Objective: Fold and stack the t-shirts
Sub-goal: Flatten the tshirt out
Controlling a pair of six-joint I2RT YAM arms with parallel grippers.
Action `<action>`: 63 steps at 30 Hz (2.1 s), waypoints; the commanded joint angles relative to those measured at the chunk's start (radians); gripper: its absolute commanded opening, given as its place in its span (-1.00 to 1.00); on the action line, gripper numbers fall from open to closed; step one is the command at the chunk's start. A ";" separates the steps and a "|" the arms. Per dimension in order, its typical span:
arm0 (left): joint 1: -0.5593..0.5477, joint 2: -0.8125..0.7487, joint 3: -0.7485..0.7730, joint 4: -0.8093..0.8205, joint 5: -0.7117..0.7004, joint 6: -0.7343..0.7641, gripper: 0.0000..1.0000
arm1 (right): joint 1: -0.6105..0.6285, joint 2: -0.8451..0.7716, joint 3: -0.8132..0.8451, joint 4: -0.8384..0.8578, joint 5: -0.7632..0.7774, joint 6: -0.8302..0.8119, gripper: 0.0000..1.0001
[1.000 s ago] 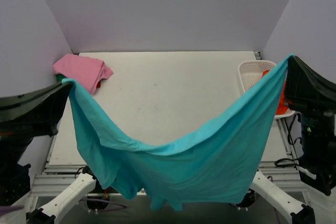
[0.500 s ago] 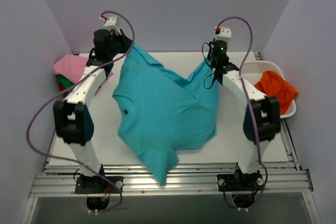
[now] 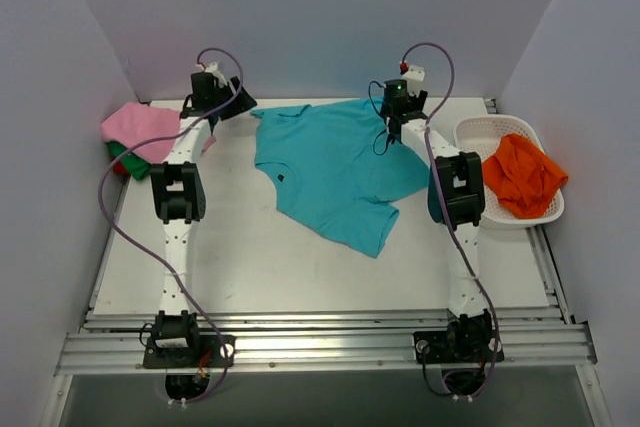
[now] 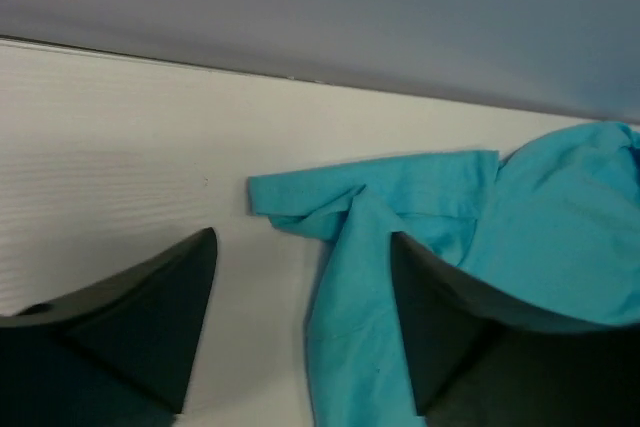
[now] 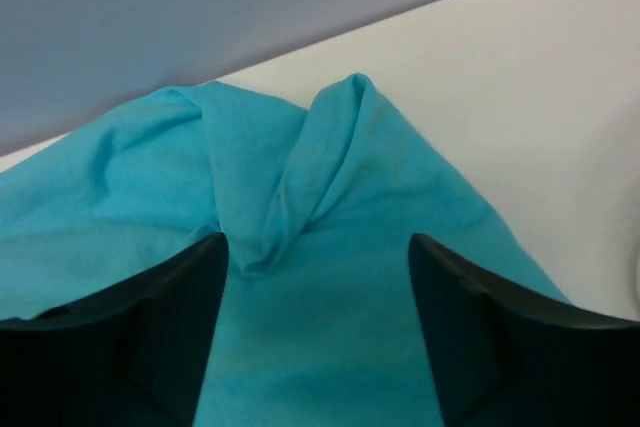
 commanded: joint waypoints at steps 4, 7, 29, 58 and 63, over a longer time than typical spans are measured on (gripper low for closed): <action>0.010 -0.265 -0.102 0.099 -0.005 -0.020 0.88 | 0.002 -0.149 0.029 0.009 0.090 0.027 1.00; 0.007 -0.413 -0.262 0.107 -0.031 -0.018 0.88 | 0.009 -0.221 -0.009 -0.006 0.131 0.024 1.00; -0.695 -1.101 -1.579 0.523 -0.592 -0.616 0.89 | 0.070 -0.941 -0.865 0.072 0.177 0.256 1.00; -0.971 -1.187 -1.861 0.527 -0.861 -1.027 0.88 | 0.136 -1.125 -1.047 0.049 0.276 0.300 1.00; -0.958 -1.091 -1.831 0.537 -0.857 -1.038 0.88 | 0.133 -1.099 -1.045 0.071 0.279 0.296 1.00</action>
